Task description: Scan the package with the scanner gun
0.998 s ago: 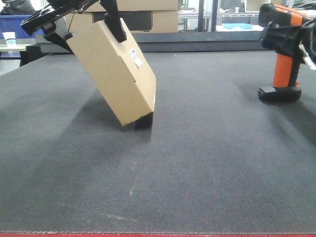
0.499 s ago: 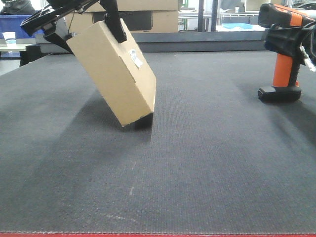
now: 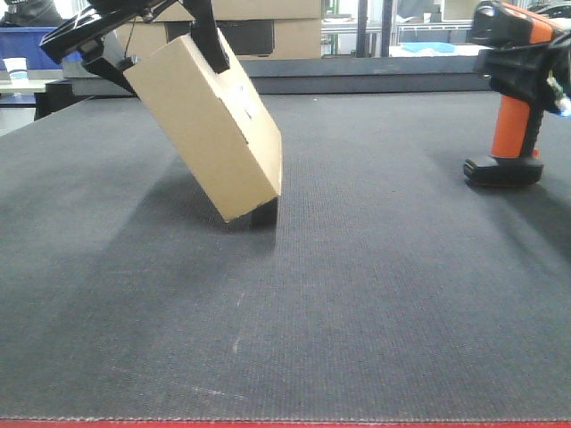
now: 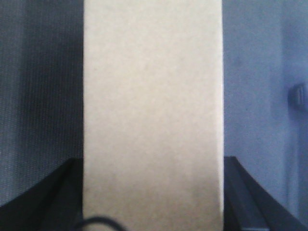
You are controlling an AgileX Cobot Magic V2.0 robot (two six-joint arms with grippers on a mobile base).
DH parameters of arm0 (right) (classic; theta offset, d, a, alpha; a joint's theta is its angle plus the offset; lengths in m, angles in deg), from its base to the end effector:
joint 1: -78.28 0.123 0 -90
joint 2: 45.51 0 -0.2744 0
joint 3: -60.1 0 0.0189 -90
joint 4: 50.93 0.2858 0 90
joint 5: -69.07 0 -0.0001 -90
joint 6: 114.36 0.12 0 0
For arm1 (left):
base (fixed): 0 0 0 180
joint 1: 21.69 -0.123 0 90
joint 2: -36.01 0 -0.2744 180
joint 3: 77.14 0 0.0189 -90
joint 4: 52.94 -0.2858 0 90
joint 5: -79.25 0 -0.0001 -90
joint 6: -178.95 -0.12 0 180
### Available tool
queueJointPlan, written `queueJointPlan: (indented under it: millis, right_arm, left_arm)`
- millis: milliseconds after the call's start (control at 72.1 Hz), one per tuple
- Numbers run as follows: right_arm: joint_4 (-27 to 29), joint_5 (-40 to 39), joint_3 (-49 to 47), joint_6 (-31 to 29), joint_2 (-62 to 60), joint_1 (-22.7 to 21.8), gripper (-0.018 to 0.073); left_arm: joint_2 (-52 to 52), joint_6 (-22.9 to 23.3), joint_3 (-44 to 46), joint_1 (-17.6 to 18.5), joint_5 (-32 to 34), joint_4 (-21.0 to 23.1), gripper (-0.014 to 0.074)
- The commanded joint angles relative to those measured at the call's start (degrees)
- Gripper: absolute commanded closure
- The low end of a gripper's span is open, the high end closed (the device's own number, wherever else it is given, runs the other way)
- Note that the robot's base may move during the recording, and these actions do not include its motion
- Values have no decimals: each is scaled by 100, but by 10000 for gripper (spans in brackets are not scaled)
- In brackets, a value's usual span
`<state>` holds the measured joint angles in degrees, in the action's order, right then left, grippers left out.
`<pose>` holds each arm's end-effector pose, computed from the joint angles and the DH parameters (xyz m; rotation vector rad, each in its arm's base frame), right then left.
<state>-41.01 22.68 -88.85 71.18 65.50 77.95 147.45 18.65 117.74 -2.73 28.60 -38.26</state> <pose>0.4073 -0.0173 0.1526 0.2795 1.6533 0.0542 0.4195 -0.1690 0.2666 -0.1544 2.6233 -0.5618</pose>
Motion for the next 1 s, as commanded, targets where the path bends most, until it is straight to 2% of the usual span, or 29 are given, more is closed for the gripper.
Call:
queueJointPlan:
  millis: [0, 194, 416, 596, 874, 985]
  right_arm:
    - [-187, -80, -14, -605, -371, 8, 727]
    - [-187, 386, -14, -1776, -806, 85, 727]
    - [-111, 829, -14, -3569, -1124, 170, 727]
    - [133, 821, -14, -3611, -1163, 170, 727]
    - [145, 688, -14, -3611, -1163, 170, 727]
    - [438, 615, -14, -3611, -1163, 170, 727]
  left_arm:
    - [-80, 41, 29, 20, 110, 109, 707]
    - [-80, 41, 29, 20, 221, 292, 707]
    - [-80, 41, 29, 20, 320, 301, 707]
    - [-80, 41, 29, 20, 320, 301, 707]
    - [-80, 41, 29, 20, 45, 400, 707]
    - [-80, 41, 29, 48, -147, 459, 707]
